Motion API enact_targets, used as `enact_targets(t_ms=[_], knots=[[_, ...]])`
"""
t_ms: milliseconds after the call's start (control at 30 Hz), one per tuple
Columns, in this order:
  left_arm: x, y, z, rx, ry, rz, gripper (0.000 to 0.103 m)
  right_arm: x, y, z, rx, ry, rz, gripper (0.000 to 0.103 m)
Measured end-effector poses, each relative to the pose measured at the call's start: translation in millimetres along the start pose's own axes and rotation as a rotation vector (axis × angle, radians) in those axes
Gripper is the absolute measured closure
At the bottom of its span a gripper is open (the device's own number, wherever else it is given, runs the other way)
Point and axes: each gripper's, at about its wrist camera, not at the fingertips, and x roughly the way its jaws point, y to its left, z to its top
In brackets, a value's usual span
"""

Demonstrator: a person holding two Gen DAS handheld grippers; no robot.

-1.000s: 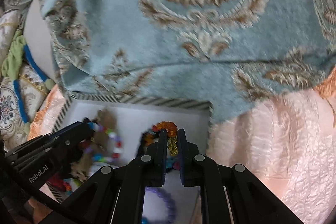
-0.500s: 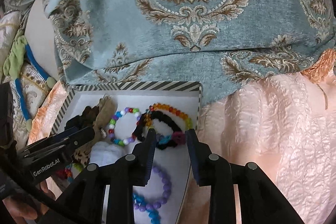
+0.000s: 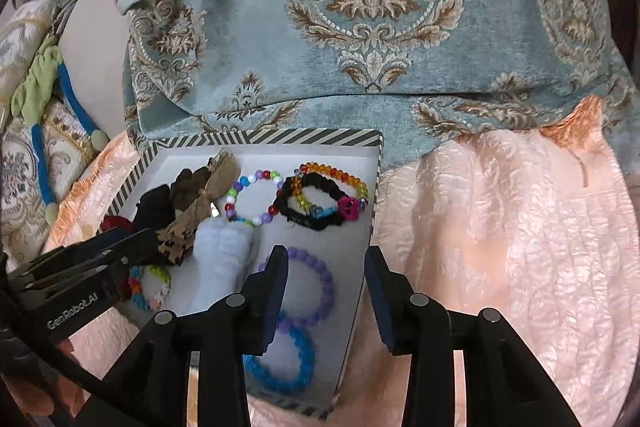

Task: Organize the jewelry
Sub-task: 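Open the left tool over the tray while the right tool releases the rainbow bracelet, then withdraw both open tools from the tray and hold them still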

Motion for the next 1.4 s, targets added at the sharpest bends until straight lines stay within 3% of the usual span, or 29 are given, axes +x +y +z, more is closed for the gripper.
enact_targets(t_ms=[433,633,1400], knots=[[-56,9,-32,-0.011,-0.085,0.035,0.056,-44,31,-26,0.024,-0.05,-0.003,0.06],[-83,17,-41,-0.027,-0.133,0.043,0.056,-67,53,-32,-0.008,-0.097,-0.024,0.043],[-137,27,-61,-0.043,-0.221,0.07,0.056,-110,80,-46,-0.029,-0.139,-0.024,0.039]])
